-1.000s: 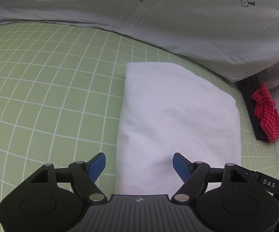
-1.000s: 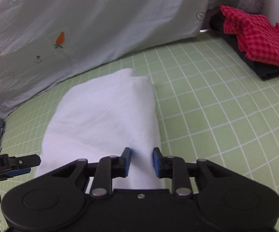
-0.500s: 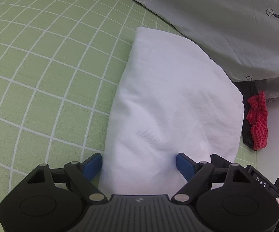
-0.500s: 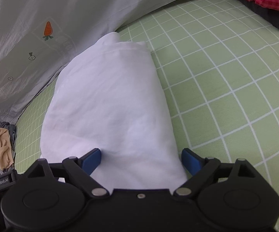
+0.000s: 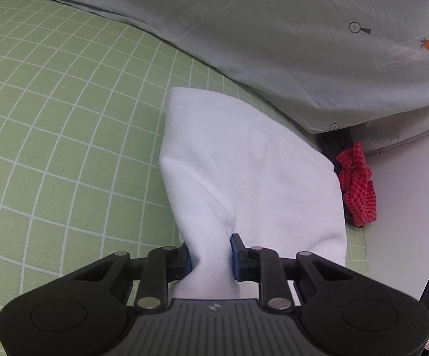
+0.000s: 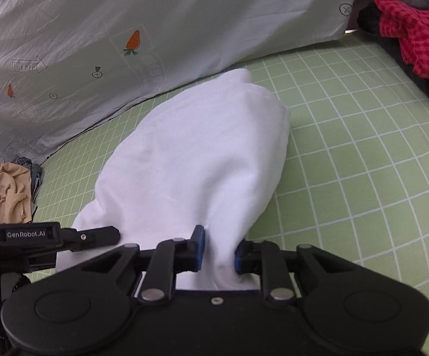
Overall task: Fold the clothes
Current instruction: 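Grasp the folded shirt with both grippers and carry it beside the red cloth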
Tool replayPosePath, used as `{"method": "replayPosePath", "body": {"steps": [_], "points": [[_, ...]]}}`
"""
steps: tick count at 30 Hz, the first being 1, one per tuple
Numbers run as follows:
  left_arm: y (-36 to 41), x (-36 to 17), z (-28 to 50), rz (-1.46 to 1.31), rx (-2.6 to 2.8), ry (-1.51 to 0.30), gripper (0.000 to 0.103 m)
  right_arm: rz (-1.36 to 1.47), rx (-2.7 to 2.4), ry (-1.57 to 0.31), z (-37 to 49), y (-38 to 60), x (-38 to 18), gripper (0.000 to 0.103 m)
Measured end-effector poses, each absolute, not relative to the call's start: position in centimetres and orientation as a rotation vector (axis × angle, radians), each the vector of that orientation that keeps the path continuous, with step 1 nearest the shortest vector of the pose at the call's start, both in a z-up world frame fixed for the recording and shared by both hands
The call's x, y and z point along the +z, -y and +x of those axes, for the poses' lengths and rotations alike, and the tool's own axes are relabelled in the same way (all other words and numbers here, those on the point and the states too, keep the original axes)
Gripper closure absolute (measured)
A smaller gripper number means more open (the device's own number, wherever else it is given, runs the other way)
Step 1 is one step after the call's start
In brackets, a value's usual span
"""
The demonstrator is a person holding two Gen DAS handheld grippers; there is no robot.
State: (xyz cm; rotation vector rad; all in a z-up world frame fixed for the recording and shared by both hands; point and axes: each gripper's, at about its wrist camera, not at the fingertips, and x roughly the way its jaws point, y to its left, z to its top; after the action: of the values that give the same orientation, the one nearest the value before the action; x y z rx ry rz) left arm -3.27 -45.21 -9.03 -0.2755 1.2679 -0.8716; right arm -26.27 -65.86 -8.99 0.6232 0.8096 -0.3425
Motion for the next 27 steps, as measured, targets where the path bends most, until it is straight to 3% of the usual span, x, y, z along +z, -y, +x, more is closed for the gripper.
{"method": "replayPosePath", "body": {"steps": [6,15,27], "points": [[43.8,-5.4,-5.2,-0.292,-0.963,-1.178,0.078,0.701,-0.428,-0.721,-30.5,64.2,-6.1,0.084],[47.6,-3.9,-10.2,-0.254,-1.061,-1.167,0.078,0.749,-0.528,-0.614,-37.0,65.2,-3.4,0.084],[61.7,-0.7,-21.3,-0.340,-0.998,-1.018,0.079,0.664,-0.383,-0.505,-46.1,81.4,-0.7,0.085]]}}
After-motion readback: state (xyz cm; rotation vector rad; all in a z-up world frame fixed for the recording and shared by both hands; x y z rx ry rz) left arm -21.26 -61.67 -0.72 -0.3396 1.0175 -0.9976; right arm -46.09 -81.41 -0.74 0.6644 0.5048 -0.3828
